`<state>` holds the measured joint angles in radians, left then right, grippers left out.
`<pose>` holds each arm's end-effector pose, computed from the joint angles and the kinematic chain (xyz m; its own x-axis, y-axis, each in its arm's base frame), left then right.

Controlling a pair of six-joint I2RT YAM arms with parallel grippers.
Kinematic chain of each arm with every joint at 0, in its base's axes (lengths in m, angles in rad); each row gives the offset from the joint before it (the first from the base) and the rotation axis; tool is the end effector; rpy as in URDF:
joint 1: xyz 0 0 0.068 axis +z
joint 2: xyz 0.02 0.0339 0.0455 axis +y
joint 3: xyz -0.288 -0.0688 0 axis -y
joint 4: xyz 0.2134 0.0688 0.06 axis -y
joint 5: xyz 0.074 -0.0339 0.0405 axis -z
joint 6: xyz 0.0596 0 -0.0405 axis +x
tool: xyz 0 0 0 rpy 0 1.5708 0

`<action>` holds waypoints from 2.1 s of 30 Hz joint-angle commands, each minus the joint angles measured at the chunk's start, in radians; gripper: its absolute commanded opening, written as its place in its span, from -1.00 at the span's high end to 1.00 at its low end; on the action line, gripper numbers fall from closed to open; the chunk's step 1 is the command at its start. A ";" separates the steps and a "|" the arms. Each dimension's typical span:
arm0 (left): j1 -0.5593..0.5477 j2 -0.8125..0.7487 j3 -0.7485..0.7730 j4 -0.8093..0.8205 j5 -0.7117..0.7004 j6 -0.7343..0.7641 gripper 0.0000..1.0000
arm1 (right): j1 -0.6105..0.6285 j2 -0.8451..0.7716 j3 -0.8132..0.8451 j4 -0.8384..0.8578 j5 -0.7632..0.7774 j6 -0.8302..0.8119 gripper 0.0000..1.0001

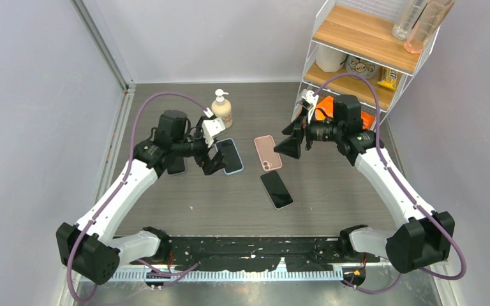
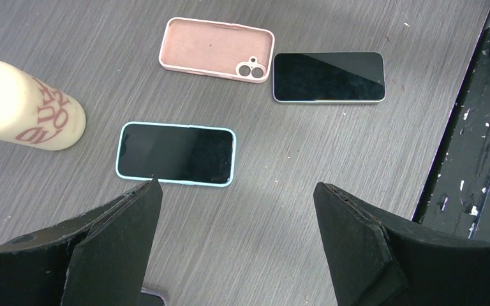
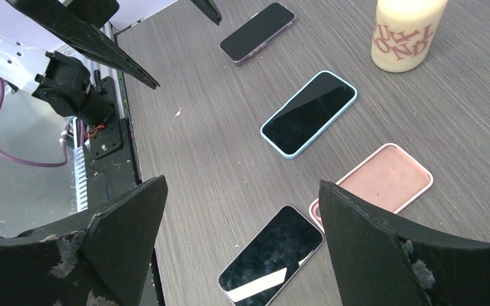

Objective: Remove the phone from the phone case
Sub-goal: Adjust the phone at the center of the board.

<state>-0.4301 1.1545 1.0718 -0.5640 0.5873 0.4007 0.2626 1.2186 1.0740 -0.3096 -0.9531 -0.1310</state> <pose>0.1860 -0.1217 0.3446 -0.2121 0.4546 -0.8651 0.9033 0.4289 0.0039 0.2172 0.1087 0.3648 -0.3080 -0.1611 -0.9376 -0.9058 0.3511 0.2372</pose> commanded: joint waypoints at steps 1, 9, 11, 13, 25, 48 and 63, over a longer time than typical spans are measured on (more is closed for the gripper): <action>0.001 -0.028 0.018 0.052 0.017 -0.008 -0.93 | 0.006 -0.021 0.017 0.027 -0.042 0.006 -0.90; 0.001 -0.061 -0.021 0.055 -0.019 -0.003 -0.94 | 0.014 -0.078 -0.015 -0.003 0.064 -0.075 -0.90; 0.001 -0.076 -0.036 0.063 -0.040 0.008 -0.95 | 0.027 -0.043 0.025 -0.076 0.150 -0.086 -0.90; 0.001 -0.094 -0.052 0.084 -0.074 0.009 -0.98 | 0.041 0.005 0.086 -0.177 0.228 -0.125 -0.90; 0.002 -0.087 -0.131 0.282 -0.394 -0.186 -0.99 | 0.164 -0.072 0.021 -0.111 0.577 -0.198 -0.90; -0.077 0.553 0.238 0.048 -0.702 -0.912 -0.99 | 0.067 -0.256 -0.122 -0.125 0.617 -0.197 -0.90; -0.109 0.733 0.389 -0.081 -0.744 -1.050 -0.99 | 0.067 -0.284 -0.180 -0.120 0.591 -0.225 -0.90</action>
<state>-0.5327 1.8568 1.4132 -0.5980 -0.1089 -0.5846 0.3325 0.9653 0.8989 -0.4496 -0.3401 -0.3428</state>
